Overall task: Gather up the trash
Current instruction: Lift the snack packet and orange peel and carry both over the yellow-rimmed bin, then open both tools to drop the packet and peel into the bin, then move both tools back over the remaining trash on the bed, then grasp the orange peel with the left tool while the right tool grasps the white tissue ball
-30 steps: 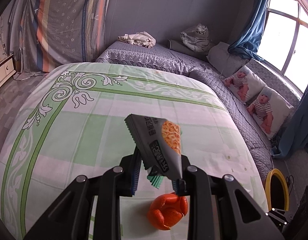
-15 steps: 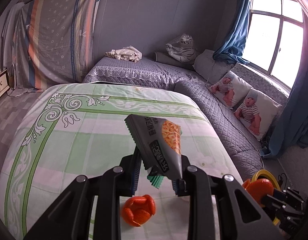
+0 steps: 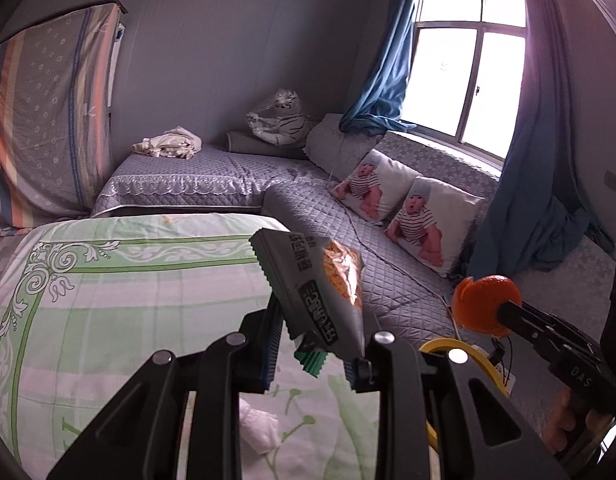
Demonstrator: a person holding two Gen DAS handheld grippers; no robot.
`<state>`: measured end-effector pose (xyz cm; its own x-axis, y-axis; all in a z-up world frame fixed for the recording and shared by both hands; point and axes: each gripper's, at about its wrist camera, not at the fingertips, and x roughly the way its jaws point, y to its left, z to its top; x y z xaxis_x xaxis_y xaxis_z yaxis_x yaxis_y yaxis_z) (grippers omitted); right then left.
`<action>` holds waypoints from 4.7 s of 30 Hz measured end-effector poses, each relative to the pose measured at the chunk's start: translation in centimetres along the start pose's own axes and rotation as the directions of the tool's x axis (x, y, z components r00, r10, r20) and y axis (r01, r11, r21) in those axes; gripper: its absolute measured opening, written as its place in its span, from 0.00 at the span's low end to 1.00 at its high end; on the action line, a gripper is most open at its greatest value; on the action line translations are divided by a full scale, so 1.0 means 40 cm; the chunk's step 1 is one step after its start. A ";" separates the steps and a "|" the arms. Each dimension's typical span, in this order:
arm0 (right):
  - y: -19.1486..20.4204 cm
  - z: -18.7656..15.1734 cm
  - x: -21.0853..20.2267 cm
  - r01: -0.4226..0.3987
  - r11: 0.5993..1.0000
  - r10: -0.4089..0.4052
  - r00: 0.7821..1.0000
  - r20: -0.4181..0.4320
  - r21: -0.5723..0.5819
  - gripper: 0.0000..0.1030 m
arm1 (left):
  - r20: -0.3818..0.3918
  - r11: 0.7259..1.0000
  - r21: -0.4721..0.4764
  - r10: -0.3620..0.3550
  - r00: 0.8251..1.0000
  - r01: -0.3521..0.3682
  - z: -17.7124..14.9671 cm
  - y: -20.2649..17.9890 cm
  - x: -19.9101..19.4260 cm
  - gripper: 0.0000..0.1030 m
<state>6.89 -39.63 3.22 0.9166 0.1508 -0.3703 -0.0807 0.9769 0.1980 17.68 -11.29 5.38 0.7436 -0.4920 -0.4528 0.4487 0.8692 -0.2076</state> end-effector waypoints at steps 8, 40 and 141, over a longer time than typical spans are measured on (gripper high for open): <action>-0.176 -0.032 -0.056 0.156 0.980 -0.160 0.987 0.021 0.126 0.24 | -0.063 0.989 0.071 -0.125 0.990 0.129 -0.029 -0.173 0.084 0.23; -0.534 -0.323 -0.022 0.367 0.850 -0.292 0.925 -0.243 0.378 0.24 | -0.434 0.941 0.159 -0.204 0.878 0.298 -0.319 -0.459 0.444 0.24; 0.331 -0.347 0.536 -0.253 0.950 0.129 0.852 -0.508 -0.184 0.29 | -0.290 0.955 -0.048 0.268 0.919 -0.293 -0.345 0.396 0.140 0.28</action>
<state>20.04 -21.37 -14.69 0.5715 0.3312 -0.7508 -0.3808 0.9175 0.1149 22.11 0.37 -12.42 0.6595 -0.2050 -0.7232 0.1866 0.9766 -0.1067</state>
